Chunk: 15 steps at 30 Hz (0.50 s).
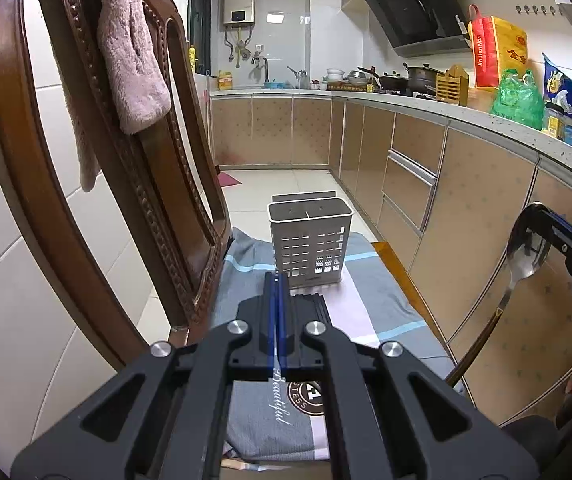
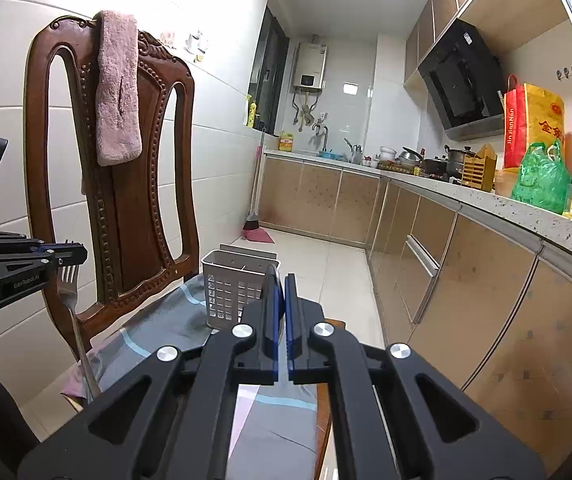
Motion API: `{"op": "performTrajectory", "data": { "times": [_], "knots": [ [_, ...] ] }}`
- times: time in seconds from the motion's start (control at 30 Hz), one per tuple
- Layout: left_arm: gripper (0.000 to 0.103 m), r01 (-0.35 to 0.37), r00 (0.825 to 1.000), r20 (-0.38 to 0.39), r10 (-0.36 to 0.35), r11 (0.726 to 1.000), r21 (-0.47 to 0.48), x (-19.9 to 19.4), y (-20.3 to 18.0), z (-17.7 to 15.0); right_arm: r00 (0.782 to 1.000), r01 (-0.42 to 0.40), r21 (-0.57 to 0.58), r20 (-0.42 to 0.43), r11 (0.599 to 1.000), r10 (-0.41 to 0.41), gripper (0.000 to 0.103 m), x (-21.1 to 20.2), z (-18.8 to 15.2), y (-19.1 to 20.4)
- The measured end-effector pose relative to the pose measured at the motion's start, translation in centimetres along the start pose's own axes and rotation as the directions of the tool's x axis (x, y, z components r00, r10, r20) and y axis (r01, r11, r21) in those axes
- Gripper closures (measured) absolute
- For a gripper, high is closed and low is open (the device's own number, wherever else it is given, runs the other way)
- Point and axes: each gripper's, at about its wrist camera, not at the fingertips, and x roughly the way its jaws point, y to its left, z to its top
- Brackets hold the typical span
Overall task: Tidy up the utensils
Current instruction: 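Carry the fork into the white caddy and open the left gripper while the right gripper carries the spoon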
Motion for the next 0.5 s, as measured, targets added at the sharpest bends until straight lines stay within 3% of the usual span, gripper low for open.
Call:
{"op": "performTrajectory", "data": {
  "times": [0.5],
  "knots": [
    [0.102,-0.008,1.0,-0.005,0.008,1.0,0.002,0.29,0.06,0.0,1.0,0.006,0.0,0.002,1.0,-0.006,0.1,-0.4,-0.26,-0.22]
  ]
}}
